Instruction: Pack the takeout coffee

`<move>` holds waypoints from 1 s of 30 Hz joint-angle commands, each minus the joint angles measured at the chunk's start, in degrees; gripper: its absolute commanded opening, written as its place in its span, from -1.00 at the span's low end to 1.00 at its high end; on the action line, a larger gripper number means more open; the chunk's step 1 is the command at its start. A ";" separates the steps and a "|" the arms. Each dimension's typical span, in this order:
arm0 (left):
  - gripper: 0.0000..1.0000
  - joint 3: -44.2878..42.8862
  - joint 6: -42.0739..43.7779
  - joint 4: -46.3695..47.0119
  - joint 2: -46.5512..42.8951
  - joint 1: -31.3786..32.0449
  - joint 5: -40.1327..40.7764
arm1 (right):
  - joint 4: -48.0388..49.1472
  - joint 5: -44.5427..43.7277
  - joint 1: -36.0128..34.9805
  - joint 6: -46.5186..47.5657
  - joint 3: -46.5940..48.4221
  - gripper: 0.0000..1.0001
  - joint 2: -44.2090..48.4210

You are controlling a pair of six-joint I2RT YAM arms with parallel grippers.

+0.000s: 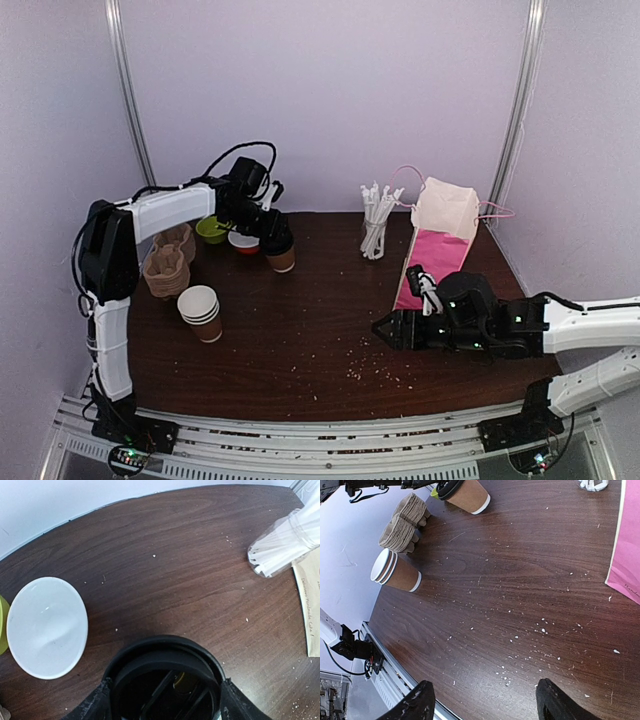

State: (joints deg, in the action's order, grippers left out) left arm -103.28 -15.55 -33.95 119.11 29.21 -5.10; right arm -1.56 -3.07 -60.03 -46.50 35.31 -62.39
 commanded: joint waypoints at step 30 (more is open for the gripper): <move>0.96 11.72 -2.71 1.22 -17.91 5.91 8.11 | -0.79 -0.65 -0.03 2.80 3.60 0.44 0.24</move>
State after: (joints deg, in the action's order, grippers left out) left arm -101.51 -15.16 -37.89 113.30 30.52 -1.61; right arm -1.37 -2.22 -60.03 -44.71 37.30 -63.26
